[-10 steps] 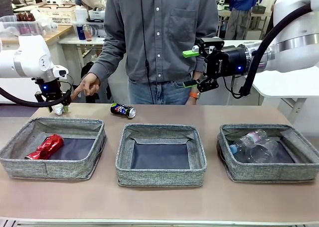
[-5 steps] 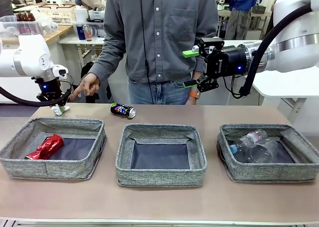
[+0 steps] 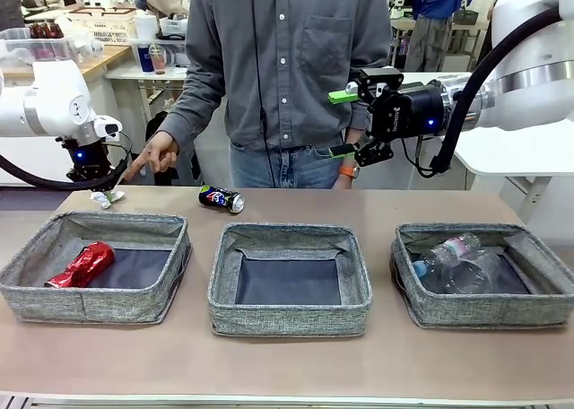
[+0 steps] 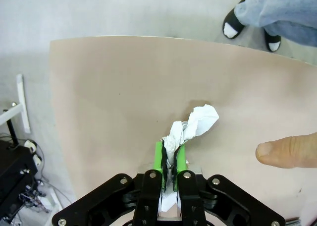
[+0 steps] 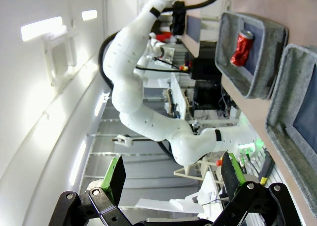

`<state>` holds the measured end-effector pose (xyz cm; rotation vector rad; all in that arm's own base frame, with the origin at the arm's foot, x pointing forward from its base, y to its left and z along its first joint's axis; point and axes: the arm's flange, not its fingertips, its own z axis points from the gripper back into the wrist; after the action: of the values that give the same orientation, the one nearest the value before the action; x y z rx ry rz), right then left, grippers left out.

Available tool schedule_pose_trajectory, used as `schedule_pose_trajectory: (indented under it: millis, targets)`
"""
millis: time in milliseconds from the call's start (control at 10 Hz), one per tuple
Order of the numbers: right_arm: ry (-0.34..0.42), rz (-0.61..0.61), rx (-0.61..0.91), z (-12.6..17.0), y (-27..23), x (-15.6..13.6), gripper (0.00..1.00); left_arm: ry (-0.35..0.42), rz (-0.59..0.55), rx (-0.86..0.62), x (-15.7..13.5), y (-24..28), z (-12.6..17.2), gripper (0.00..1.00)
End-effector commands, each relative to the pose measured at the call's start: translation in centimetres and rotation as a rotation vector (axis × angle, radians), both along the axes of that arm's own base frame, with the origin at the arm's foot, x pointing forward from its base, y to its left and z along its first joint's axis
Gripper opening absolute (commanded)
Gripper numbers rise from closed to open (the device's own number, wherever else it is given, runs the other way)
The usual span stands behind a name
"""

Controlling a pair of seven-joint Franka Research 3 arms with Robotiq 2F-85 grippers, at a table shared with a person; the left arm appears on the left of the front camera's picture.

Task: Sort the waste into the appropriate baskets.
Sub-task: Pick up the waste item pointed out by the person.

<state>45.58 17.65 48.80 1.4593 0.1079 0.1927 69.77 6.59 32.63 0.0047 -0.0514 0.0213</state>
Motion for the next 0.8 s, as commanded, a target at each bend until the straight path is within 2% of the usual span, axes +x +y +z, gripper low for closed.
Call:
schedule_pose_trajectory:
  millis: [0,200,300,400,500,700]
  targets:
    - [-0.016,-0.008,0.003,0.0,0.2,-0.1,1.00,0.030,0.031,0.024,-0.6,0.3,0.7,0.00]
    - [-0.016,-0.008,0.003,0.0,0.2,-0.1,1.00,0.086,0.105,0.036,-2.5,0.1,3.5,0.00]
    - [-0.016,-0.008,0.003,0.0,0.2,-0.1,1.00,0.101,0.082,-0.016,-4.2,-0.3,5.8,0.00]
    - [-0.016,-0.008,0.003,0.0,0.2,-0.1,1.00,0.075,0.126,0.012,-6.0,-0.7,8.3,0.00]
    - [-0.016,-0.008,0.003,0.0,0.2,-0.1,1.00,0.085,0.134,-0.002,-8.1,-1.0,11.3,0.00]
    - [-0.016,-0.008,0.003,0.0,0.2,-0.1,1.00,0.146,0.073,-0.098,-11.6,-2.3,15.1,0.00]
